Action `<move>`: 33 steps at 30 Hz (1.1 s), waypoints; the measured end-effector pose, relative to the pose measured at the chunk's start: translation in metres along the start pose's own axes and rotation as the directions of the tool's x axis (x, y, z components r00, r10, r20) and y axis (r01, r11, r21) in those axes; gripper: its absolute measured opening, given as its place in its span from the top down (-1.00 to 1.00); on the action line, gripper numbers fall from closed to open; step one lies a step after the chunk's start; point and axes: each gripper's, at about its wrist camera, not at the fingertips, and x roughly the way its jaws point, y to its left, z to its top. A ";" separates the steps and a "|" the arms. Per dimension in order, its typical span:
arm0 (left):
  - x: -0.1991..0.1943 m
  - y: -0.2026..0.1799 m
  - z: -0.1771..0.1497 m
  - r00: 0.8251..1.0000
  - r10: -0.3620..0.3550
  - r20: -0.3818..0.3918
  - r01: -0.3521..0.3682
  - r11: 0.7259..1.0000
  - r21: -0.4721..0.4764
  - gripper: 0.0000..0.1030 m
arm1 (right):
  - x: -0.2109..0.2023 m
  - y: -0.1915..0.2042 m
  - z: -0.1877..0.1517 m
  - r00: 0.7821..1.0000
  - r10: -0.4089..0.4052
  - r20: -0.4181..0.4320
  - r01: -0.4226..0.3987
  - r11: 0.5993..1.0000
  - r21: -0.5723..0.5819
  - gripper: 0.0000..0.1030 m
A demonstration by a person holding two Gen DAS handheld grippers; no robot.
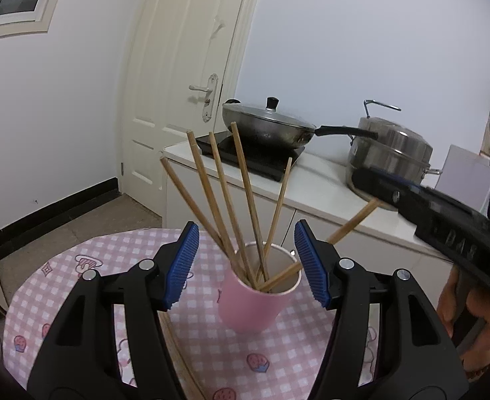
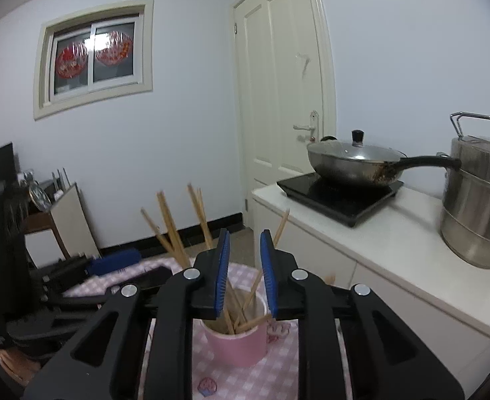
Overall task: Organize utensils
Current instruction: 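Open the left tool to release its chopstick into the cup while the right tool opens too, then move both open tools back down over the loose chopsticks on the table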
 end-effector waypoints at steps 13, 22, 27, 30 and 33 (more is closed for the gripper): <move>-0.033 -0.001 -0.017 0.998 0.056 0.004 -0.056 0.992 0.114 -0.33 | -0.012 0.029 -0.045 0.993 -0.100 -0.069 0.102 0.995 0.022 0.39; -0.048 0.004 -0.030 0.997 0.079 0.011 -0.079 0.989 0.126 -0.36 | -0.025 0.051 -0.062 0.983 -0.177 -0.043 0.177 0.984 0.002 0.24; -0.054 0.008 -0.040 0.996 0.087 0.014 -0.088 0.986 0.140 -0.40 | -0.028 0.059 -0.067 0.981 -0.192 -0.024 0.192 0.981 -0.004 0.11; -0.057 0.012 -0.045 0.995 0.104 0.012 -0.104 0.984 0.145 -0.41 | -0.027 0.064 -0.070 0.982 -0.188 -0.024 0.188 0.982 -0.006 0.09; -0.060 0.018 -0.049 0.994 0.112 0.007 -0.112 0.984 0.141 -0.41 | -0.025 0.066 -0.073 0.982 -0.189 -0.021 0.189 0.982 0.006 0.05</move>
